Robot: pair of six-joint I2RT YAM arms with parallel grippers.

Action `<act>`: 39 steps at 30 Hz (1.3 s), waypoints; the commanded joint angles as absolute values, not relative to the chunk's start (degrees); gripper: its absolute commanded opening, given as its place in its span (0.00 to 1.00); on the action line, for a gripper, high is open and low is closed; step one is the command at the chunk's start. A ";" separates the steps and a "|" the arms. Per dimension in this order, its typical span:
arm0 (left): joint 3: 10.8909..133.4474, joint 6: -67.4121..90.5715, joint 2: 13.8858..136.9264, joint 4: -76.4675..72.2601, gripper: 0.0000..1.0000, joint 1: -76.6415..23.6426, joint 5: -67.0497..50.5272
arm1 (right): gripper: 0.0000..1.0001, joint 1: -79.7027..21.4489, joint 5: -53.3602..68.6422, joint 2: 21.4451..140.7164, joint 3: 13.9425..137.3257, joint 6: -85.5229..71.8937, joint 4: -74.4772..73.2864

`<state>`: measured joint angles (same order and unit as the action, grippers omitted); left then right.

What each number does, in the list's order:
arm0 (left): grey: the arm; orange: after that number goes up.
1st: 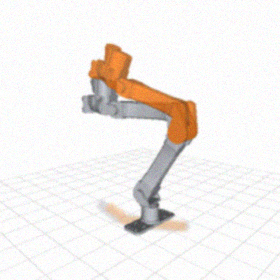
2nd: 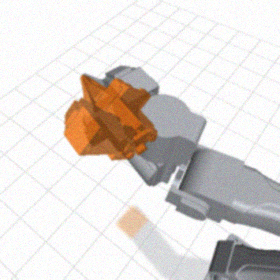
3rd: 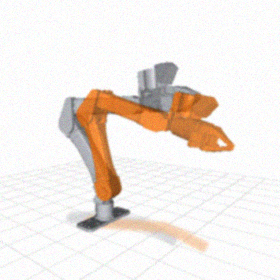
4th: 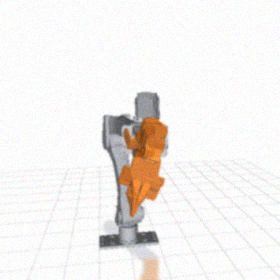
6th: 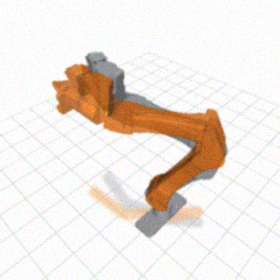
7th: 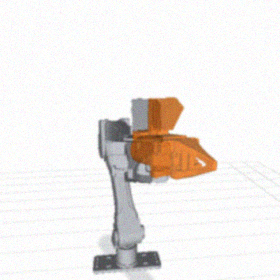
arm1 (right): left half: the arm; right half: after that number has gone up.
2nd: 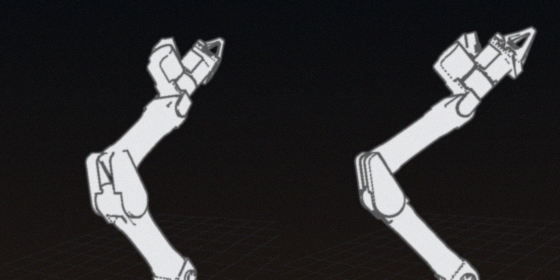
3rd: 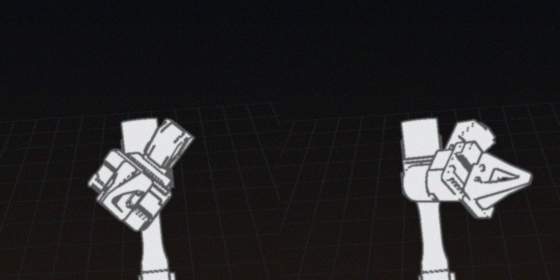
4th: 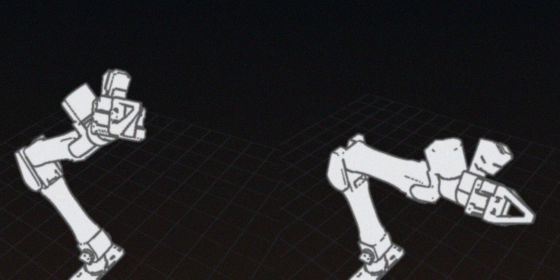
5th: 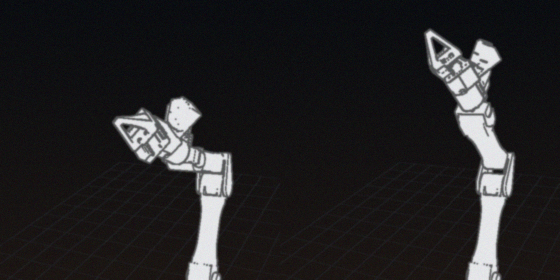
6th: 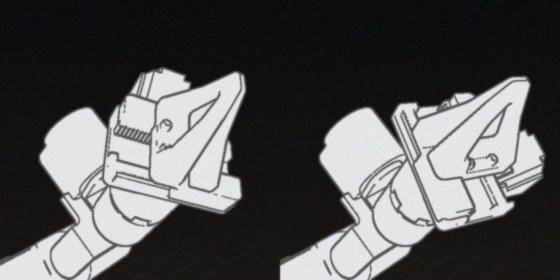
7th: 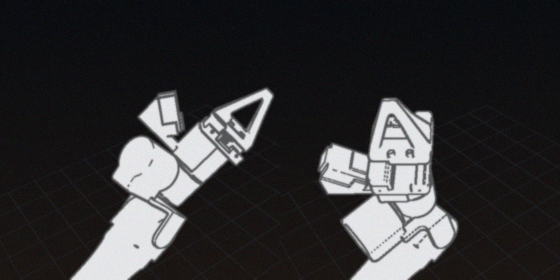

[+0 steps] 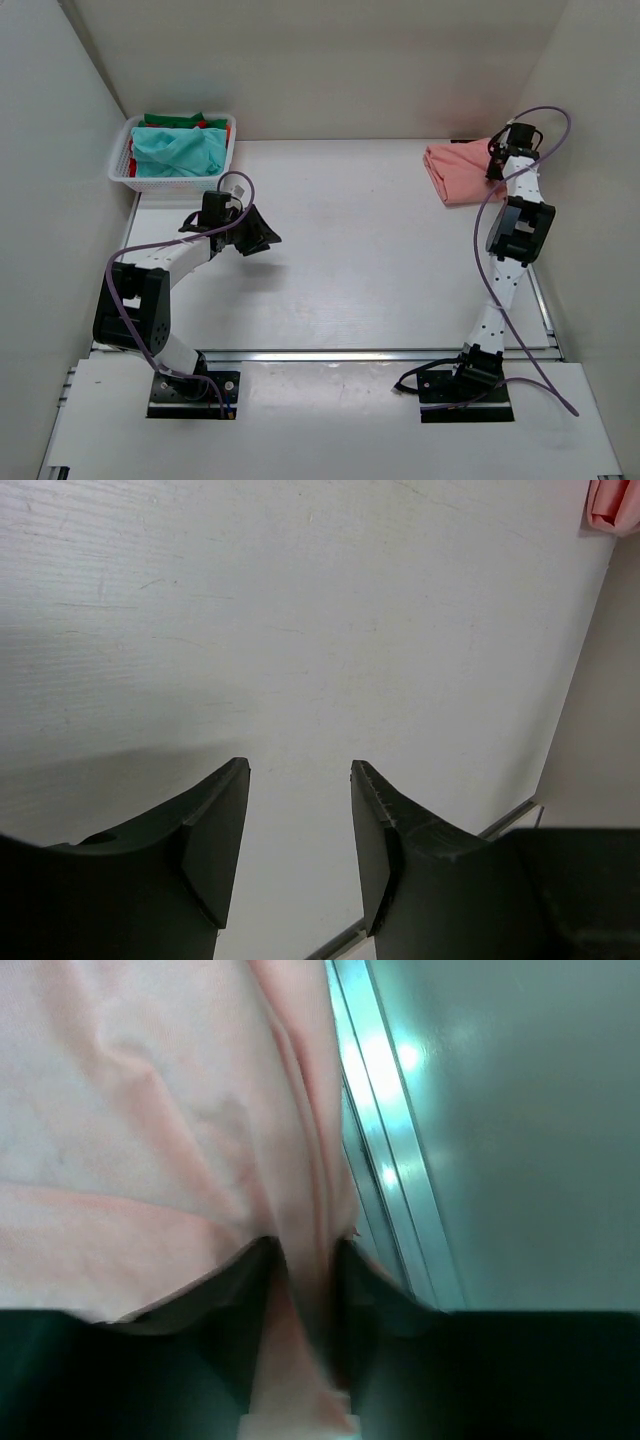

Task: Fold and stack the t-shirts
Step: Put the neatly folded tshirt into the corner of the board with the right arm

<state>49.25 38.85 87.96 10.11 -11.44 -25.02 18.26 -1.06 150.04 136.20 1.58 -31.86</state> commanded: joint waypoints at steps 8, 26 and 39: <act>51.15 38.85 85.26 11.16 0.56 -11.51 -24.78 | 0.71 17.58 -5.71 143.02 132.10 3.60 -30.41; 51.60 36.47 77.17 17.67 0.57 -12.92 -25.05 | 0.32 7.82 -2.29 125.94 112.68 4.40 -30.14; 50.01 35.86 69.79 21.27 0.58 -11.78 -24.00 | 0.40 9.31 8.16 139.64 122.94 -2.72 -39.97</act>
<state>50.30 36.45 72.03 20.23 -11.97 -24.40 7.94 4.89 136.35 115.96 -0.93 -36.75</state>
